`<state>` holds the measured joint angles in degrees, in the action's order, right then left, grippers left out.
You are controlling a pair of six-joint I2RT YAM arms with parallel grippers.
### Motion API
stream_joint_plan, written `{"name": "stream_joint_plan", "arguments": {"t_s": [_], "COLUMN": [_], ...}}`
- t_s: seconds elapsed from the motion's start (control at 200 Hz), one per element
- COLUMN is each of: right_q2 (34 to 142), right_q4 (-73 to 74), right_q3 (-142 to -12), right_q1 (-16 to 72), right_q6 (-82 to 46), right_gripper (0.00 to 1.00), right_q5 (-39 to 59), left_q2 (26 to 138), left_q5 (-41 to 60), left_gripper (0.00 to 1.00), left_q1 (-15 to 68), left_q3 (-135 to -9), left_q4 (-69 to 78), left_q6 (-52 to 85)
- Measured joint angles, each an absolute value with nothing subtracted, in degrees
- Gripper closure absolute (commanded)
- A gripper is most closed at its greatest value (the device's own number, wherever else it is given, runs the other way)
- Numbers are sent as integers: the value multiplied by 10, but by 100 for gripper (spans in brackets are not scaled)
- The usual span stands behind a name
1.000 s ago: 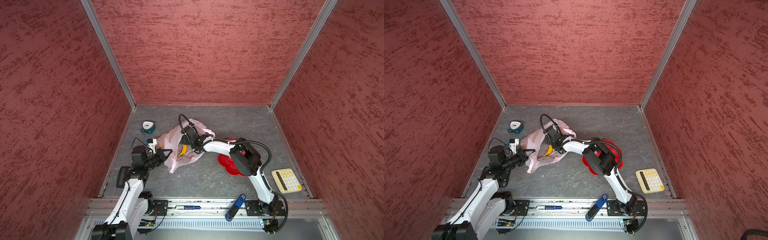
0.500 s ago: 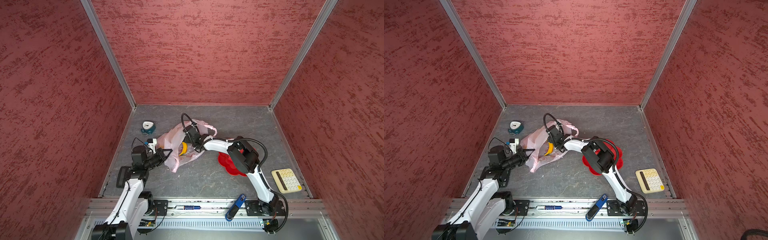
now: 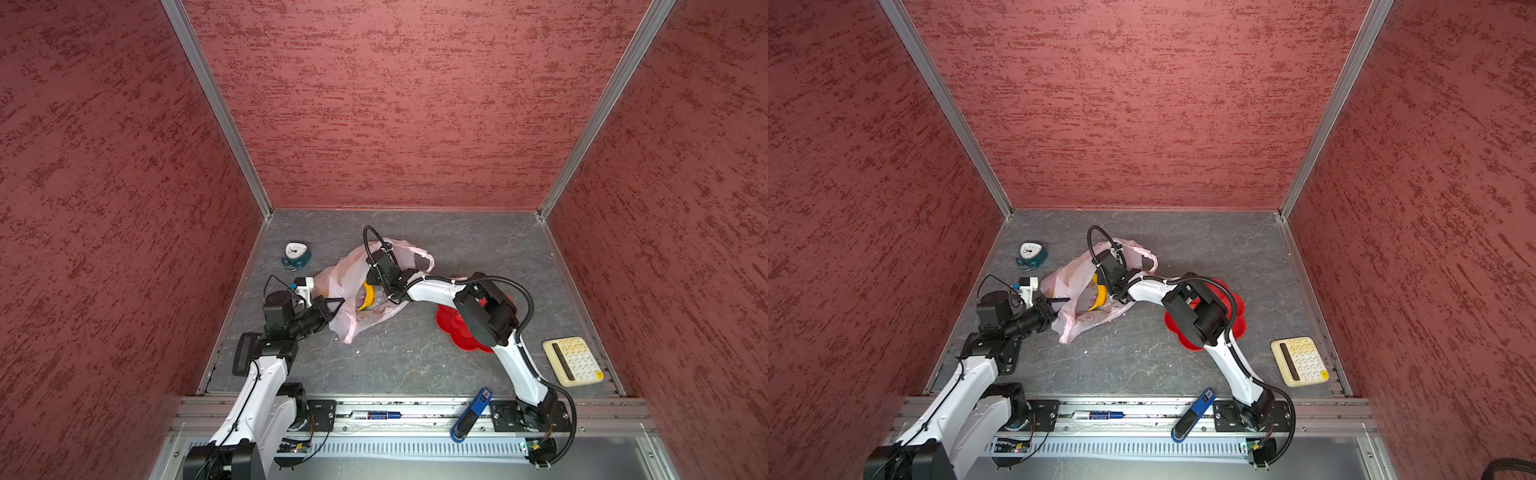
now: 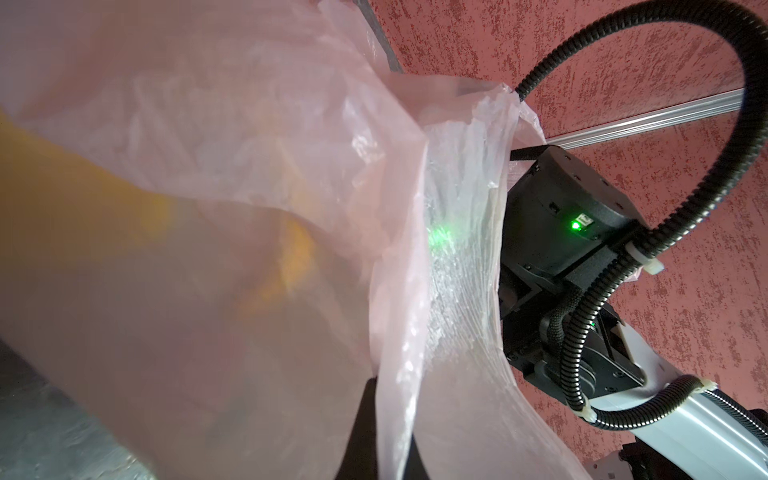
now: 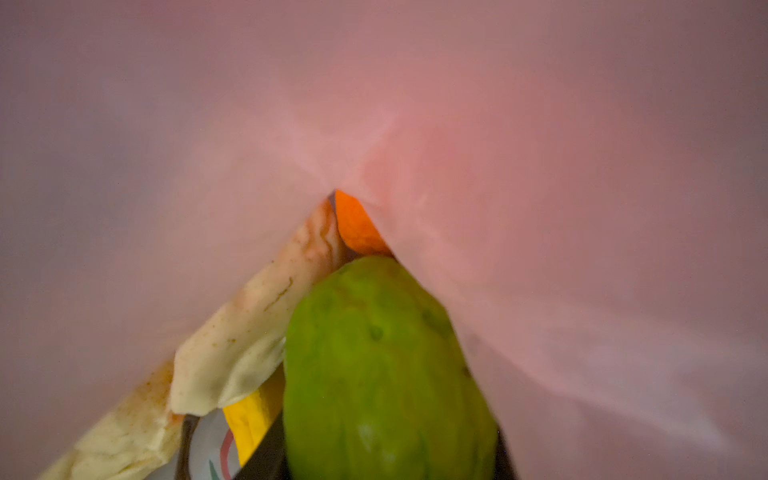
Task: Take the fake fruits out of the plastic bag
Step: 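Lower the right gripper into the bag onto the green fruit, then close the right gripper on the green fruit and lift it out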
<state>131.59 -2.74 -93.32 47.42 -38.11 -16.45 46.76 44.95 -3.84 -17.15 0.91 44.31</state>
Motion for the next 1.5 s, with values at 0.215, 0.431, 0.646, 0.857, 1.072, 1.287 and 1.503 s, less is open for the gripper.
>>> {"name": "stream_joint_plan", "arguments": {"t_s": [0.215,0.431,0.646,0.857,1.072,1.287,1.503], "right_q2": [1298,1275,1222,1120,1041,977,891], "right_q4": [-23,-21,-26,-40,-85,-138,-192], "right_q3": [-910,-891,-847,-785,-779,-779,-779], "right_q1": [474,474,481,498,516,524,523], "right_q6": [-373,-368,-349,-315,-283,-260,-239], "right_gripper": [79,84,85,86,86,86,85], "right_q5": [-156,-145,-120,-56,29,76,59], "left_q2": [475,472,482,511,536,545,545], "left_q5": [449,449,449,445,436,417,407], "left_gripper": [99,99,99,98,99,98,98], "left_q1": [-38,-38,-38,-35,-21,-2,1], "left_q3": [-171,-171,-176,-211,-234,-234,-241], "left_q4": [15,15,18,46,83,96,101], "left_q6": [448,448,455,463,469,474,474]}}
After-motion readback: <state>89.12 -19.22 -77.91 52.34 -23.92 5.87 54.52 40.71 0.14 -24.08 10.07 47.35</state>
